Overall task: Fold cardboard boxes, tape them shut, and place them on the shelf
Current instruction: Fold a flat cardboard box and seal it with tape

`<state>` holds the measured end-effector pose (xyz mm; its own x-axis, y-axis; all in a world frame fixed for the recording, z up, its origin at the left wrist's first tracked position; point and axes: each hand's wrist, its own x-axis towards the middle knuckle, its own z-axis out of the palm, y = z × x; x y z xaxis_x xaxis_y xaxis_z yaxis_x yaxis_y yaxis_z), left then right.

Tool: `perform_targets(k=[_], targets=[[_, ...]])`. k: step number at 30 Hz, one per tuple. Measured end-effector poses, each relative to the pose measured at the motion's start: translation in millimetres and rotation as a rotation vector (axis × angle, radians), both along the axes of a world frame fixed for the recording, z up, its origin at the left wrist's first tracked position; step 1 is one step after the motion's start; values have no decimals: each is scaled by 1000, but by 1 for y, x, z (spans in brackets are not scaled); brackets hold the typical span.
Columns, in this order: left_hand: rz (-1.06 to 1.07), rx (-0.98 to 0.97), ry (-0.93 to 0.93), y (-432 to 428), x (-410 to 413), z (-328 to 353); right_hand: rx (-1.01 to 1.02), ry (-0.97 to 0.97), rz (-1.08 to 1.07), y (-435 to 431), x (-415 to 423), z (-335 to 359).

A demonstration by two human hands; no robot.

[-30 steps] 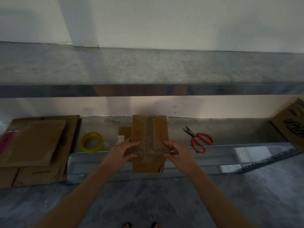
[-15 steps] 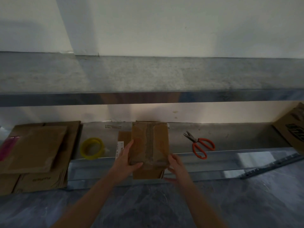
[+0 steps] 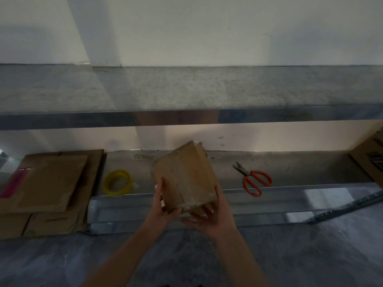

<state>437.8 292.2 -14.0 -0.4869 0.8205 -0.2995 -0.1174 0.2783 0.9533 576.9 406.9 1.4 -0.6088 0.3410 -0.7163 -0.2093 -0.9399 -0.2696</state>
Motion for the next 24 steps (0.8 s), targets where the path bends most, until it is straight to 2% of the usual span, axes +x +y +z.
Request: perform_targets(k=[3,8,14,16,24], targets=[[51,-26,-40,-1,9,7,127,38,27,-4,1,13],[90,-75,-57,8,2,17,193,92,-128,-11,-2,21],[185,62,151,8,-19,67,285,213,-140,-14,5,18],[162,99,174,8,-28,80,353,189,-118,-18,10,18],[119,70,-34,1,-27,86,715,-85,35,-21,24,29]])
